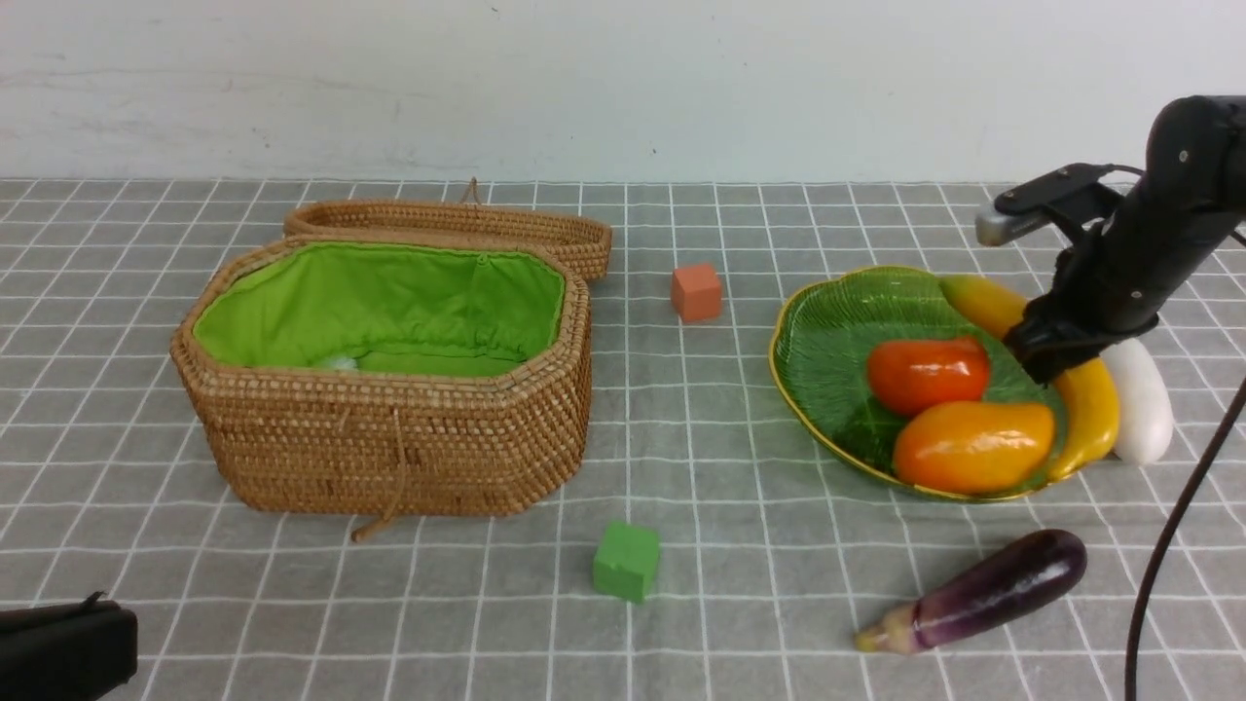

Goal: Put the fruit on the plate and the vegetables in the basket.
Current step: Use the right arm to grab a banana and put it into the right plate, then grab an eggplant with your right arm and place it in the basket on the left.

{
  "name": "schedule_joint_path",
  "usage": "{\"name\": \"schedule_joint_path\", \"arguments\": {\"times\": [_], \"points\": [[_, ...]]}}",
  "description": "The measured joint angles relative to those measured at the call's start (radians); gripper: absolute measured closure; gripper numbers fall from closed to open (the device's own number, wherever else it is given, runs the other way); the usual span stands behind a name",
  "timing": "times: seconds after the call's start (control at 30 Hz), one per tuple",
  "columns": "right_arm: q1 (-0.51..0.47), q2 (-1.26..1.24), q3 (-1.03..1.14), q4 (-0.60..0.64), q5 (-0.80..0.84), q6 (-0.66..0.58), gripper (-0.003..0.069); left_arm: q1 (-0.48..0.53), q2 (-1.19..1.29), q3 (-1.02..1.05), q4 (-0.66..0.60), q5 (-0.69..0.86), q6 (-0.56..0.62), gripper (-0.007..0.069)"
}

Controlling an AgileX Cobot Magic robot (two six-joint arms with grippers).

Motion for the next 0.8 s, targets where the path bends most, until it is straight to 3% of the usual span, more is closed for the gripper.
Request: {"name": "schedule_joint_path", "arguments": {"times": [0.17,0.3,0.43,0.53,0.63,0.73,0.8], "points": [[0.013,0.003,-0.003,0.004,-0.035,0.004,0.0337,0.000,0.000,0.000,0.000,0.000,0.001,0.0638],[0.015,-0.012,-0.003,0.000,-0.038,0.044,0.0181,0.000,0.000,0.000,0.000,0.000,0.001,0.0638],[0.015,-0.076,-0.003,0.000,0.018,0.066,0.0074,0.000,0.000,0.000,0.000,0.000,0.002,0.0638],[0.015,-0.156,-0.002,0.035,0.101,0.070,0.0076,0.000,0.000,0.000,0.000,0.000,0.002,0.0638],[0.016,-0.276,0.040,0.139,0.213,0.061,0.0133,0.000,0.000,0.000,-0.002,0.000,0.002,0.0638],[0.034,-0.374,0.135,0.230,0.272,-0.009,0.0191,0.000,0.000,0.000,-0.006,0.000,0.002,0.0638],[0.080,-0.457,0.256,0.270,0.286,-0.129,0.0228,0.000,0.000,0.000,-0.007,0.000,0.004,0.0638]]}}
